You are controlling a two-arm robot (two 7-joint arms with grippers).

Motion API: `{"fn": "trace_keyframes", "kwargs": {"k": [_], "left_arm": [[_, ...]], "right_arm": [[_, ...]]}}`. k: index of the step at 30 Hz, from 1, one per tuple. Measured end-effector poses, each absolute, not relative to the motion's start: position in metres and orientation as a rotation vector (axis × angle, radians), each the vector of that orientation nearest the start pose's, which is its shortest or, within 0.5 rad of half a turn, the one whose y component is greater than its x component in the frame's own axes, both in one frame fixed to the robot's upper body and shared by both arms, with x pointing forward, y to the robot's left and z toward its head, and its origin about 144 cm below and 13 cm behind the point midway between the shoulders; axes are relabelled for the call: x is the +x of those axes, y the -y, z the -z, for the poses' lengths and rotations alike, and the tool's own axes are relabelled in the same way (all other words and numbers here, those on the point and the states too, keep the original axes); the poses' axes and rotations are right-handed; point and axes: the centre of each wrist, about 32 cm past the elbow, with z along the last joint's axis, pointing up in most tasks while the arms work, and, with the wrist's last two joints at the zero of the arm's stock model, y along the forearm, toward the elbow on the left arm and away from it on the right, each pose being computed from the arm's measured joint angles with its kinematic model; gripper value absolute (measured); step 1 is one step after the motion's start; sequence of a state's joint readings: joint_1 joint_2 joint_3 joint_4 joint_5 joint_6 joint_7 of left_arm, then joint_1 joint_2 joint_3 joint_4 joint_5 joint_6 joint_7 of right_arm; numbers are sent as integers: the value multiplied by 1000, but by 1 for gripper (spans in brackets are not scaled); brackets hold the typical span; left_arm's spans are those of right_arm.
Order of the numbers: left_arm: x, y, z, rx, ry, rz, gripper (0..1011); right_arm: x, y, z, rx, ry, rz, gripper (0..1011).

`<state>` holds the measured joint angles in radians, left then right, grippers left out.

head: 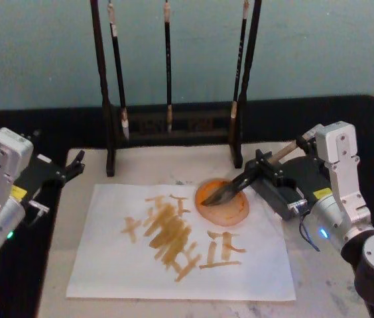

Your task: Pick up the brush from the inkstone, write on the paper, then place the brush back to its original position.

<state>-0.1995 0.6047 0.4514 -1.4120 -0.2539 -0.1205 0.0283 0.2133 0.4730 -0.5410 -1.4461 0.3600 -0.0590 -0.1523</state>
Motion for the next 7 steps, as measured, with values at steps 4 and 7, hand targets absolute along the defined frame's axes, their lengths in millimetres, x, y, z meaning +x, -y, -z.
{"fn": "trace_keyframes", "kwargs": {"k": [4,7], "left_arm": [[489,-310,-1140,304,285,-1248,1010],[489,-310,-1140,304,285,-1248,1010]], "right_arm": [[483,233,-1132,-173,99,1287,1000],[483,233,-1132,-173,99,1287,1000]]}}
